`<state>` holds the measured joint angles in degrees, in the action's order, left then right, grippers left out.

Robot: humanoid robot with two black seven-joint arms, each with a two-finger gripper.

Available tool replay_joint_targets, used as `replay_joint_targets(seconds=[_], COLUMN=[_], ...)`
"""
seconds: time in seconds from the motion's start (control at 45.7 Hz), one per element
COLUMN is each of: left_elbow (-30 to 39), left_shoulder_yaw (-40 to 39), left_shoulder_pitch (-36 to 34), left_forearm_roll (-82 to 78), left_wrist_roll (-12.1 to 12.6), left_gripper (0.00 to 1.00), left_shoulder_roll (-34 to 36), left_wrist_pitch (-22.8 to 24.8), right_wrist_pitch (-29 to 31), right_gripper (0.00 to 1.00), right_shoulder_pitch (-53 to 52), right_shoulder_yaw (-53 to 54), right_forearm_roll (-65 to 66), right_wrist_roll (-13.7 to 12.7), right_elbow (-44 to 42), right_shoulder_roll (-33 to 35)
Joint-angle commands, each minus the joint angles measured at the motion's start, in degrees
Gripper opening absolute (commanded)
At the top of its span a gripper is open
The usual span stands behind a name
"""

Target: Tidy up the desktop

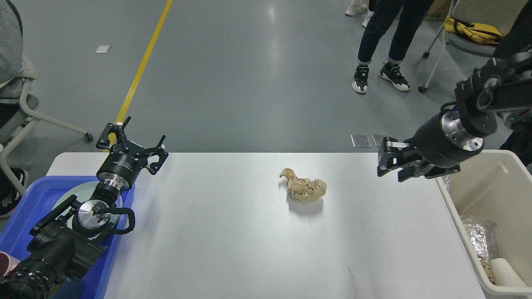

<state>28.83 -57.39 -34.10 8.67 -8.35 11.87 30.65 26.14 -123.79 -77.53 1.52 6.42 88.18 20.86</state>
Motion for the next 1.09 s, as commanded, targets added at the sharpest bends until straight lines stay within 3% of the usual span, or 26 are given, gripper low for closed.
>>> replay_joint_targets(seconds=[0.0,0.131,0.328,0.526,0.657,0.963,0.985,1.007,1.029,1.051,1.073], left_elbow=[0.0,0.0,0.0,0.0,0.0,0.0,0.0,0.0,0.0,0.0,0.0], left_shoulder_yaw=[0.0,0.0,0.0,0.0,0.0,0.0,0.0,0.0,0.0,0.0,0.0], left_shoulder_pitch=[0.0,0.0,0.0,0.0,0.0,0.0,0.0,0.0,0.0,0.0,0.0], left_forearm_roll=[0.04,0.03,0.04,0.04,0.04,0.03,0.04,0.04,0.04,0.04,0.04], left_wrist_roll=[0.0,0.0,0.0,0.0,0.0,0.0,0.0,0.0,0.0,0.0,0.0], left_gripper=[0.96,0.96,0.96,0.96,0.96,0.96,0.96,0.96,0.96,0.96,0.96], left_shoulder_roll=[0.0,0.0,0.0,0.0,0.0,0.0,0.0,0.0,0.0,0.0,0.0], left_wrist_pitch=[-0.07,0.02,0.02,0.02,-0.07,0.02,0.02,-0.07,0.02,-0.07,-0.07], right_wrist_pitch=[-4.61,-6.8,-12.08,-17.0,-19.02,-21.4,-20.96,-20.78,-20.69,-20.95,-20.87], right_gripper=[0.0,0.0,0.0,0.0,0.0,0.02,0.47,0.99,1.0,0.94,1.0], right_shoulder_pitch=[11.53,25.41,53.97,82.37,86.17,87.31,87.23,87.23,87.05,86.88,86.53], right_shoulder_yaw=[-4.2,-4.38,-2.1,8.44,14.6,15.83,15.75,15.75,15.75,15.83,15.83], right_forearm_roll=[2.17,2.18,0.86,-3.35,-6.0,-6.17,-6.09,-6.09,-6.09,-6.09,-6.09], right_wrist_roll=[0.08,-0.01,0.0,-0.01,-0.44,-0.62,-0.53,-0.53,-0.53,-0.53,-0.53], right_elbow=[-9.14,-25.65,-58.43,-88.51,-90.9,-90.9,-90.73,-90.81,-90.81,-90.81,-90.81], right_shoulder_roll=[2.6,6.56,7.09,5.34,1.55,1.55,1.38,1.2,1.11,1.11,1.02])
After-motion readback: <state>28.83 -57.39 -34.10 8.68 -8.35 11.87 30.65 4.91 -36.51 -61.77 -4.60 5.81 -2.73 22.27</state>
